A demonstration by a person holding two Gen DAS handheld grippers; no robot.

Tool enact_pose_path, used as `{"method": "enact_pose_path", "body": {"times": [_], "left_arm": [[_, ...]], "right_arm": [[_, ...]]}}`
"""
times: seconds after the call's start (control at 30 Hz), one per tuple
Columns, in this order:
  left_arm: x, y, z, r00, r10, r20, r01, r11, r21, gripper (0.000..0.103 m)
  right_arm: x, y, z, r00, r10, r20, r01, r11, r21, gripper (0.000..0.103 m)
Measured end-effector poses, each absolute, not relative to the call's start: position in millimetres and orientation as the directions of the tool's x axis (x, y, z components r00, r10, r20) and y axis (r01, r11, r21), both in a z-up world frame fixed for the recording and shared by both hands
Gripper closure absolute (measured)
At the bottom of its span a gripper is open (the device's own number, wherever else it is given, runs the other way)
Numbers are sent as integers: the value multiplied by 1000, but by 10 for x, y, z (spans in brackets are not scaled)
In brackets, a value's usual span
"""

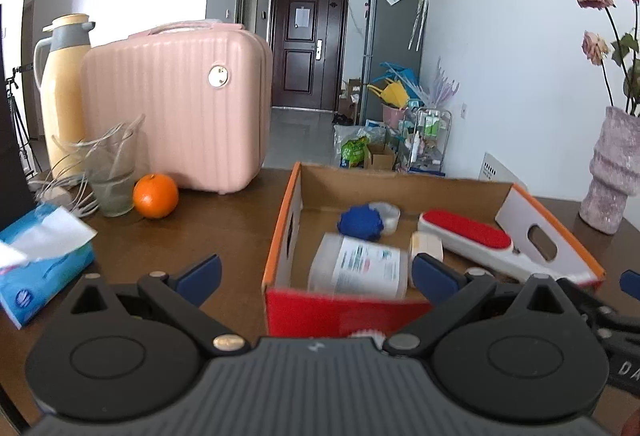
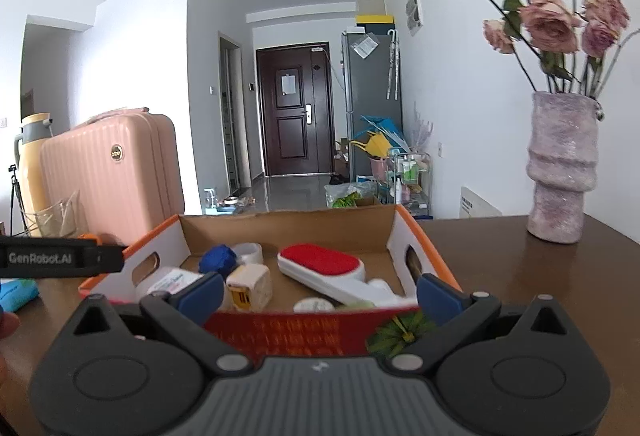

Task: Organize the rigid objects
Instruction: 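Open the left tool over the box and withdraw both tools to the table, then close the right tool on the purple cap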

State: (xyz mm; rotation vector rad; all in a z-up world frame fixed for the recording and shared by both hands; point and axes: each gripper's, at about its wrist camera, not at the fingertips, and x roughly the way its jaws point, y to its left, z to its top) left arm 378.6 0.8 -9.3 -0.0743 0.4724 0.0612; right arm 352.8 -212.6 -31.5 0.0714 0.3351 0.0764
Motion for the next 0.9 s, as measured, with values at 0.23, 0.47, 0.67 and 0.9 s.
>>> {"method": "enact_pose_path", "body": {"times": [0.23, 0.47, 0.67, 0.9], "left_arm": [[3411, -2, -200, 870, 37, -491, -69, 997, -46, 0], [3109, -4, -258, 860, 39, -508, -69, 997, -40, 0], [2964, 11, -326, 846, 33, -532, -63, 997, -40, 0], [2967, 5, -376, 838, 30, -545, -57, 998, -34, 0]], "right_arm": [[3150, -2230, -331, 938, 73, -338, -47, 995, 84, 0], [2798, -2276, -400, 934, 65, -353, -40, 996, 77, 0], [2625, -2304, -467, 928, 54, -370, -28, 997, 75, 0], [2618, -2309, -502, 923, 43, -382, -16, 997, 72, 0]]}}
